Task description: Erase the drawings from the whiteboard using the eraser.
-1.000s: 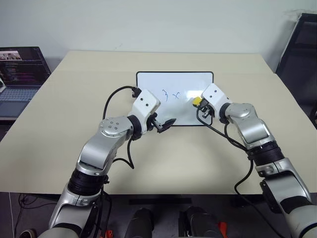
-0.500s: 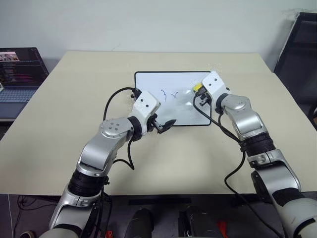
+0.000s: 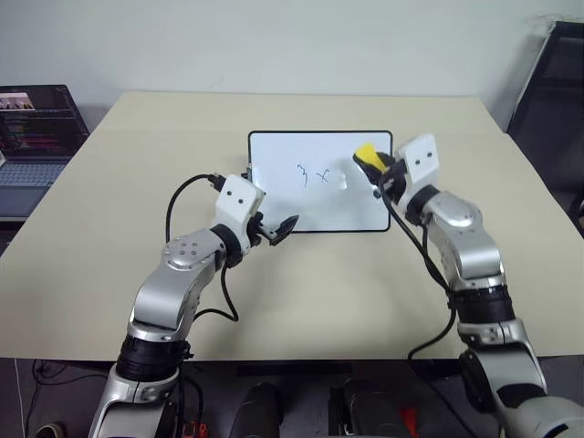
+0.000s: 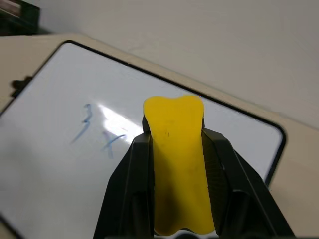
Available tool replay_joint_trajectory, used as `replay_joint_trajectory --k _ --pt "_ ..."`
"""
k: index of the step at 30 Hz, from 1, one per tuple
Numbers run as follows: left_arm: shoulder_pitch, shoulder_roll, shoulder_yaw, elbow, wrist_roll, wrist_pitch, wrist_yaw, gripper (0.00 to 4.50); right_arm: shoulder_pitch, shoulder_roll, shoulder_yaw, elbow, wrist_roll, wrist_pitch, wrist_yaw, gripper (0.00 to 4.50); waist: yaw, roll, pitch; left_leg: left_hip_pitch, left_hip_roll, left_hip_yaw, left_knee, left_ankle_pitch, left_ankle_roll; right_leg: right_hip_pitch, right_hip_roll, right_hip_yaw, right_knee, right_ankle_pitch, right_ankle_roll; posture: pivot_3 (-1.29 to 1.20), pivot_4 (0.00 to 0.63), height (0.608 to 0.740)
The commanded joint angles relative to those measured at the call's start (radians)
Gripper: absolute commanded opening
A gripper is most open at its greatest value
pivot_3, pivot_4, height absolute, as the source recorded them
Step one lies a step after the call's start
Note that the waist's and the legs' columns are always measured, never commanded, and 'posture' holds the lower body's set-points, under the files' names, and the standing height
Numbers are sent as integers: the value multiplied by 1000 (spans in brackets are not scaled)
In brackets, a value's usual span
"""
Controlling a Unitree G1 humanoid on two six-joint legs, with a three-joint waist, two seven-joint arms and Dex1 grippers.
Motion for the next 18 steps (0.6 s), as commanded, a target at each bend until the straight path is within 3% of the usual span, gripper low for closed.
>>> replay_joint_trajectory --k 1,8,18 --pt "6 -7 40 -64 -21 -23 11 4500 73 -13 -3 -115 24 -32 20 994 4 0 0 0 -1 0 0 0 0 0 -1 0 0 0 0 0 150 740" --pt "20 53 101 22 -14 -52 -9 4500 213 -55 24 -223 41 -3 83 994 10 0 0 1 -1 0 0 0 0 0 0 -2 1 0 0 0 150 740" --pt "-28 100 107 165 -4 -137 -40 4500 225 -81 66 -258 11 21 78 994 13 0 0 1 -1 1 0 0 0 0 0 -3 0 0 0 0 150 740"
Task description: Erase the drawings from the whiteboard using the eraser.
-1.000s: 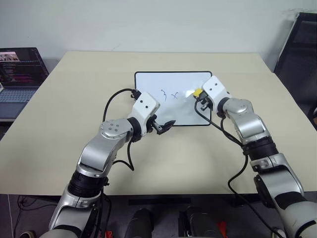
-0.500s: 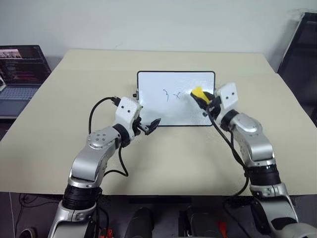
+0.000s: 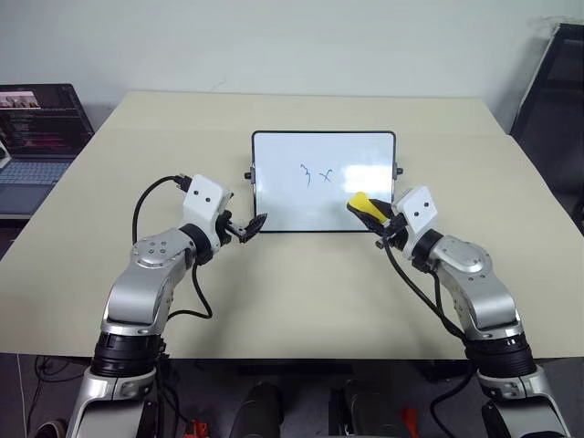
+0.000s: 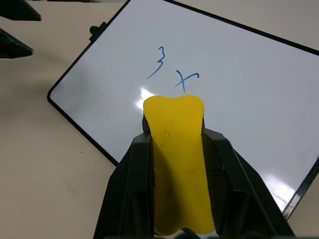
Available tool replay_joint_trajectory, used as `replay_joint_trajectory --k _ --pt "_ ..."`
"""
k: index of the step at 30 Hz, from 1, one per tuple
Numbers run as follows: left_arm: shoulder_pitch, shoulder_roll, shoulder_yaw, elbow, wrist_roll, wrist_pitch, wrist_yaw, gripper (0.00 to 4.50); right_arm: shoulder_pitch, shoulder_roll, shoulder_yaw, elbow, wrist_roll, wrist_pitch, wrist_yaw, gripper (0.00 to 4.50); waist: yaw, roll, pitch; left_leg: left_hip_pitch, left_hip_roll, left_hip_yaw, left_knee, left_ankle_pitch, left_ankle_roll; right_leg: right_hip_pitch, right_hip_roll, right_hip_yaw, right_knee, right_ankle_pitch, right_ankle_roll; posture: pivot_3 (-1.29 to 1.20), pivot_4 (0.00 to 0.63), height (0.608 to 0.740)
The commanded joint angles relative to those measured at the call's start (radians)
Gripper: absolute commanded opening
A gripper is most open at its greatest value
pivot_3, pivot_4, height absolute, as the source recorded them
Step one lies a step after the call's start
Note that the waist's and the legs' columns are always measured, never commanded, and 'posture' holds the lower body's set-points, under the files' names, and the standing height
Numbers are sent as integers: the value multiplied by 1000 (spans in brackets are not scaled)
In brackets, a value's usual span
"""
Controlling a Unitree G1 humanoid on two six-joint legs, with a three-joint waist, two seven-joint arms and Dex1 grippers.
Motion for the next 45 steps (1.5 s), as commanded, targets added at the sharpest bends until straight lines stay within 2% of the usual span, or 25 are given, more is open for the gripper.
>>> replay_joint_trajectory --k 1,6,13,20,30,38,45 --pt "-22 5 26 13 0 -42 -5 4500 -6 -6 -1 -47 7 -5 -2 994 0 0 0 0 0 0 0 0 0 0 0 0 0 0 0 0 150 740" --pt "-14 -3 23 42 -2 -82 -15 4500 -28 9 1 -47 9 7 -12 994 1 0 0 0 0 0 0 0 0 0 0 0 0 0 0 0 150 740" --pt "-44 -35 -28 71 43 -135 4 4500 -189 88 43 57 -33 57 -83 994 -2 0 0 0 1 0 0 0 0 0 0 0 1 0 0 0 150 740" --pt "-121 -46 -85 85 78 -116 -11 4500 -383 146 131 314 -137 40 -139 994 6 0 0 0 0 0 0 0 0 0 0 -1 0 0 0 0 150 740" --pt "-160 -65 -130 49 85 -88 -36 4500 -555 175 144 632 -217 -51 -180 994 4 0 0 -1 0 0 -1 0 0 -1 -1 -1 0 0 0 0 150 740" --pt "-154 -69 -134 5 84 -51 -42 4500 -553 138 145 699 -250 -49 -167 994 3 0 0 0 0 0 0 0 0 -1 -1 -1 2 0 0 0 150 740" --pt "-149 -78 -138 -5 82 -41 -43 4500 -439 92 182 554 -251 32 -67 994 5 0 0 1 -1 0 1 0 0 0 -1 -1 3 0 0 0 150 740"
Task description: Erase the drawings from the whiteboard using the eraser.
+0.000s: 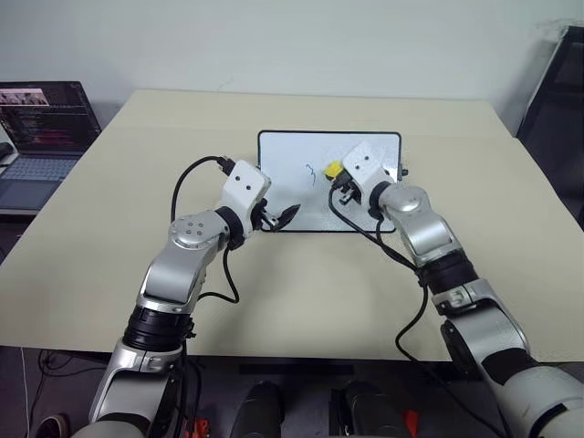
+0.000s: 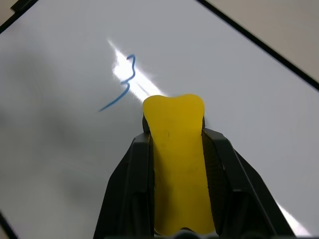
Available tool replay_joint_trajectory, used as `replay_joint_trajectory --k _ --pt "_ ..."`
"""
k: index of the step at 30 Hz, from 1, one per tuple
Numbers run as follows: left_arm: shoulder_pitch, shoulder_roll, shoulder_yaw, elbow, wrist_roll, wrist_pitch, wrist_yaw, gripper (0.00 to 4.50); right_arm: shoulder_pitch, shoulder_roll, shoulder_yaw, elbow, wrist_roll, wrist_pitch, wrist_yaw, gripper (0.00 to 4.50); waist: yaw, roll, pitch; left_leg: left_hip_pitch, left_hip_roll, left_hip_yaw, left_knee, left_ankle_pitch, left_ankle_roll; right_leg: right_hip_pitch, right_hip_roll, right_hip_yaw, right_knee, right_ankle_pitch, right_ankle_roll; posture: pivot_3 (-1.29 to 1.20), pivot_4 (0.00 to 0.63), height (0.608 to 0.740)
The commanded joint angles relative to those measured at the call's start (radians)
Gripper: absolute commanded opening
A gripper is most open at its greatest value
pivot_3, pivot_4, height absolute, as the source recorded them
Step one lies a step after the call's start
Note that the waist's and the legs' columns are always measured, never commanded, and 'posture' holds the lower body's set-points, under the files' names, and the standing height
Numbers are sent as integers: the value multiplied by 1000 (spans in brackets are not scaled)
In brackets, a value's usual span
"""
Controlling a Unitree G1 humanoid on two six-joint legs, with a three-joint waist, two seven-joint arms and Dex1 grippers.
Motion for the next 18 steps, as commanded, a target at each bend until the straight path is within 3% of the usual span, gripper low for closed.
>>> replay_joint_trajectory --k 1,7,18 --pt "-6 -9 2 -46 -7 -2 -4 4500 65 -31 48 -77 -17 65 76 994 -1 0 0 0 0 0 0 0 0 0 0 0 0 0 0 0 150 740" --pt "-3 -17 -4 -50 -5 1 -5 4500 43 -23 37 -75 -45 39 15 993 -8 0 0 1 1 1 0 0 0 0 1 0 1 0 0 0 150 740" --pt "8 -30 -14 -61 -4 7 -3 4500 -136 41 35 167 -57 -97 -36 987 -20 0 0 1 1 1 -1 0 0 0 1 1 0 0 0 0 150 740"
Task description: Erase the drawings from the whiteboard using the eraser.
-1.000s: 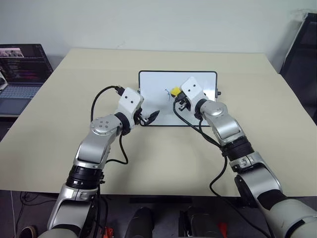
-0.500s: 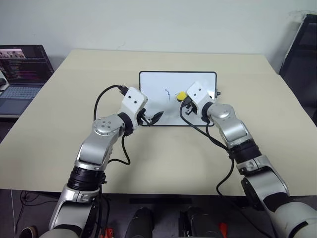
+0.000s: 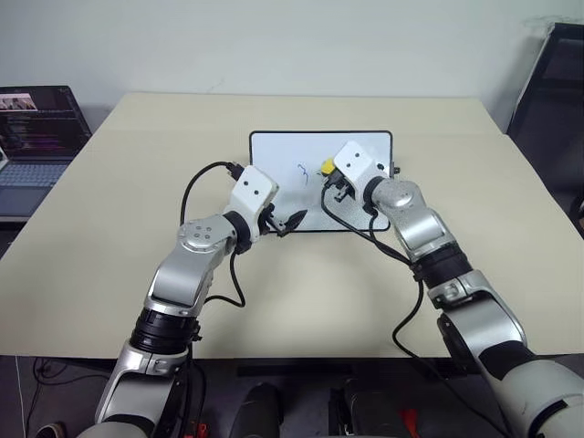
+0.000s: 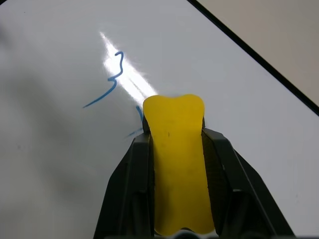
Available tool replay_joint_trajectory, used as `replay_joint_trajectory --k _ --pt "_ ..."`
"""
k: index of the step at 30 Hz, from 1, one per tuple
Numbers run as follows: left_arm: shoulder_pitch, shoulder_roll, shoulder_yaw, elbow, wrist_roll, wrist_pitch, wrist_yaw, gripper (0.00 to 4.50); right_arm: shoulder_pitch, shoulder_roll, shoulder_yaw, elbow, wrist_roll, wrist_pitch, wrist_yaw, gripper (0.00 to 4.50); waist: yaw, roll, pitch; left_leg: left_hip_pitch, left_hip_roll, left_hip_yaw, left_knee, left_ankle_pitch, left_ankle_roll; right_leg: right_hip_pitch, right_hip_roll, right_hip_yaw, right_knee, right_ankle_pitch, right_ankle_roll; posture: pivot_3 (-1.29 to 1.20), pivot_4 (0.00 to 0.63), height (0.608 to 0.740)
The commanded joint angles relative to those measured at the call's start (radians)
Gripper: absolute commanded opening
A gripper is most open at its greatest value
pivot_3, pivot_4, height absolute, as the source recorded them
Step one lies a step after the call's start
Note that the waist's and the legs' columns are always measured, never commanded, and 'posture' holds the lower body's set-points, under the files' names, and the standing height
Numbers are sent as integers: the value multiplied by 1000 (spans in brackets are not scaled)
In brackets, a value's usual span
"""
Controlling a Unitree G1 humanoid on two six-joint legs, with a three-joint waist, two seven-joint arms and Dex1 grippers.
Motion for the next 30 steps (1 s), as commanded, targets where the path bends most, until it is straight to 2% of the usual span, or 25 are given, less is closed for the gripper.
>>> replay_joint_trajectory --k 1,10,22,30 --pt "1 -3 7 -53 -4 -9 -1 4500 -40 14 -3 56 -10 -39 -2 987 -2 0 0 0 0 0 0 0 0 0 0 0 0 0 0 0 150 740" --pt "17 -2 10 -68 -4 -4 4 4500 21 -25 78 38 -60 -22 127 987 -5 0 0 1 0 0 0 0 0 1 0 0 0 0 0 0 150 740" --pt "11 -7 2 -59 -3 -10 1 4500 -35 -43 43 80 -72 -44 74 987 -4 0 0 2 0 1 1 0 0 2 0 1 1 0 0 0 150 740" --pt "21 -4 4 -59 -3 -10 1 4500 65 -85 77 -30 -61 33 199 986 1 0 0 2 0 0 1 0 0 3 0 1 0 0 0 0 150 740"
